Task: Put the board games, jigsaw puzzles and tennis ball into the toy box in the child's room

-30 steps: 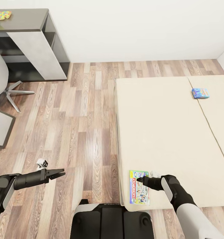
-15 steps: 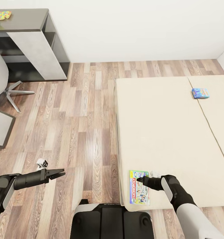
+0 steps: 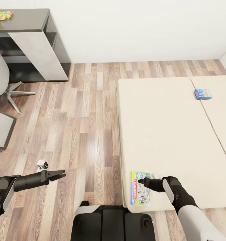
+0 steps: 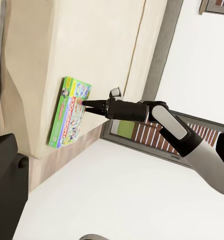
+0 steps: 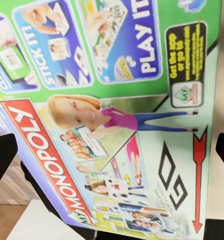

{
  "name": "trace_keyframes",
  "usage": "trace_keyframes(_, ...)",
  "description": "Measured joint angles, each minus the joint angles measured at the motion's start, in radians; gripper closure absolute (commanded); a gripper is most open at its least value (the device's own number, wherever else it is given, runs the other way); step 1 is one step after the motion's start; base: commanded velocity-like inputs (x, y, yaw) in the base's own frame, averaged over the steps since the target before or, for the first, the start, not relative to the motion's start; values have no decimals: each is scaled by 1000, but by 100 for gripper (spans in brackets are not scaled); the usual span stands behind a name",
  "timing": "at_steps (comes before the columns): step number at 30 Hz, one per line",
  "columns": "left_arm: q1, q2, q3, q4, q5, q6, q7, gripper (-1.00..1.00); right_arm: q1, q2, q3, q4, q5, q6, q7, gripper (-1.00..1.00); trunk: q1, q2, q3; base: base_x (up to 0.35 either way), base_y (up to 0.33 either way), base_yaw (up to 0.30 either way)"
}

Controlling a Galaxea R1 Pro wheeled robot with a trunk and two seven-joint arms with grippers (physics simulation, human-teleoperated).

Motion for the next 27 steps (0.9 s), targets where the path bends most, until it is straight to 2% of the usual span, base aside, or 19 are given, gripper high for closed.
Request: trace_keyframes(27,0,0,0,1,0,0,0,-100,0,0,0,0,0,0,0,-100,0,0,0,0,25,0)
